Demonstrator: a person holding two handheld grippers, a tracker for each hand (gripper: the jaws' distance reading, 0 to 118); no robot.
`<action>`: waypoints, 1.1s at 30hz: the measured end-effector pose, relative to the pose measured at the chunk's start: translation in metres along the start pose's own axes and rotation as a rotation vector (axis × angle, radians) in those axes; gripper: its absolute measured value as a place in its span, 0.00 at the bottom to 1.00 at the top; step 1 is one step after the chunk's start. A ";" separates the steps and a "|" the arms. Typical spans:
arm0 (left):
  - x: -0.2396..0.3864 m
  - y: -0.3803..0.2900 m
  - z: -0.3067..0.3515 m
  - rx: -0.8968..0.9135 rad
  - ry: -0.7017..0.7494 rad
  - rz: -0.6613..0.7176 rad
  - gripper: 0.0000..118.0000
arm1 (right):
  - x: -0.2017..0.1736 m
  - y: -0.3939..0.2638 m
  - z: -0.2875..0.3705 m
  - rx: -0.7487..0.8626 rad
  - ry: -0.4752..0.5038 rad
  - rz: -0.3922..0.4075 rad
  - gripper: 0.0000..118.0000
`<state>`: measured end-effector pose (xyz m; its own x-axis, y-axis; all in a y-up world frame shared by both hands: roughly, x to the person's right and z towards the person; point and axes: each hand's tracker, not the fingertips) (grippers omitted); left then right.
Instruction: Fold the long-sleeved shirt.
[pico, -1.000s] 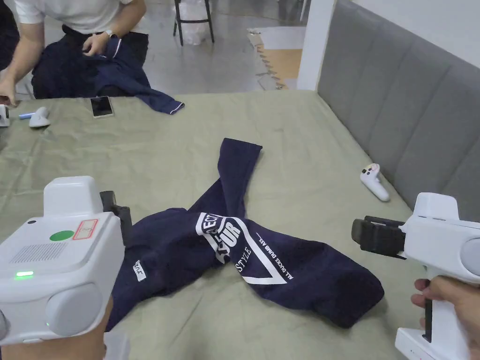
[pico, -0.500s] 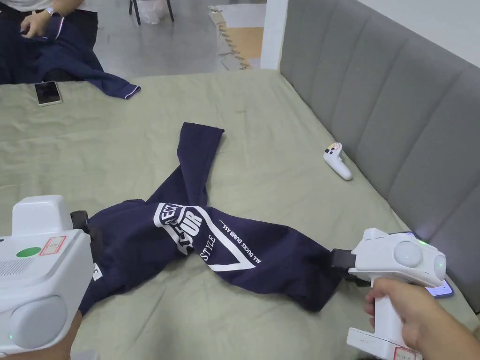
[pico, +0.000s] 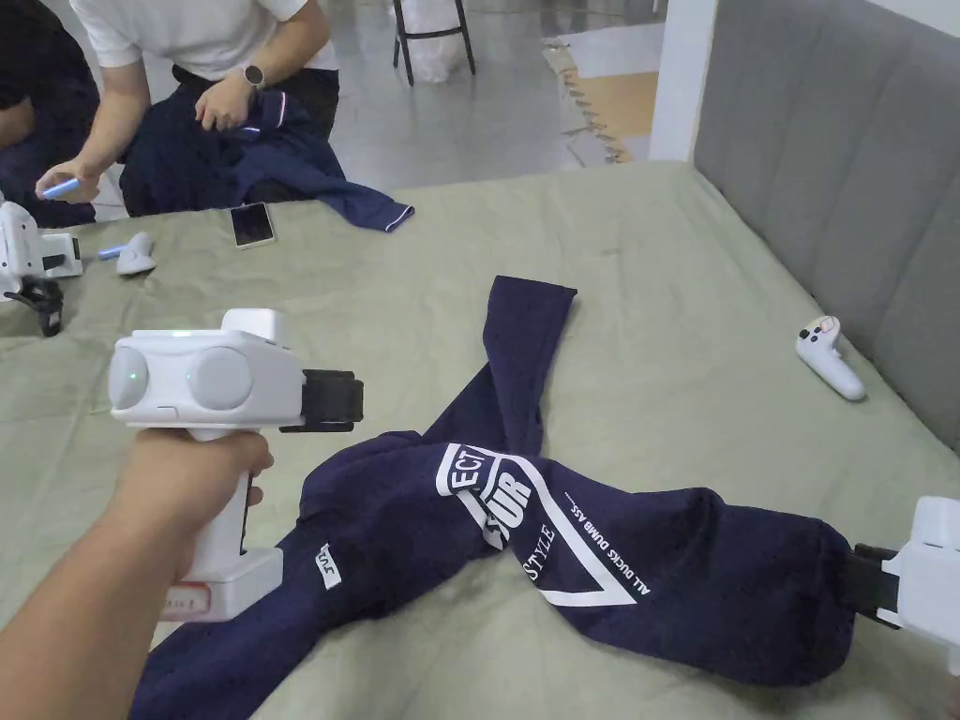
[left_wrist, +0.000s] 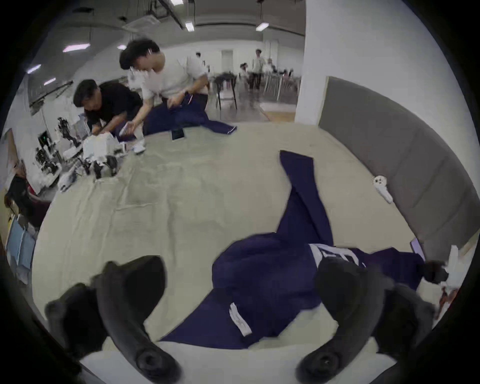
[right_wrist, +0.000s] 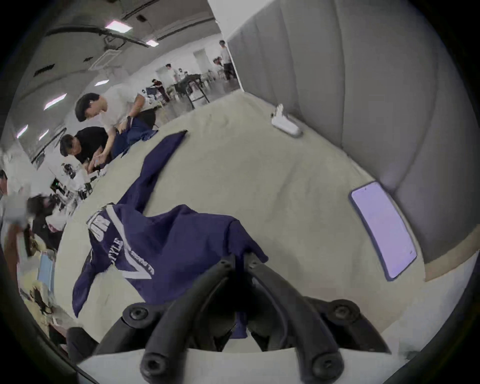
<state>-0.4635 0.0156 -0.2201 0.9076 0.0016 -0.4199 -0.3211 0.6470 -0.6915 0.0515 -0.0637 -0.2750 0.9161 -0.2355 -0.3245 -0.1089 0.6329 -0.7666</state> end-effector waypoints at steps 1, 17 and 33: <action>0.005 0.002 -0.013 -0.035 0.031 -0.033 0.89 | -0.005 0.000 0.004 0.007 0.003 0.016 0.02; -0.005 -0.048 -0.131 -0.310 -0.079 -0.067 0.21 | -0.011 0.008 -0.009 -0.024 -0.029 0.009 0.02; -0.055 0.013 0.039 0.038 -0.062 -0.049 0.02 | -0.069 0.092 0.072 0.290 -0.010 0.283 0.02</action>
<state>-0.5076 0.0539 -0.1833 0.9373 0.0156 -0.3481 -0.2663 0.6763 -0.6868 0.0062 0.0642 -0.2829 0.8694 -0.0160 -0.4938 -0.2452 0.8537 -0.4594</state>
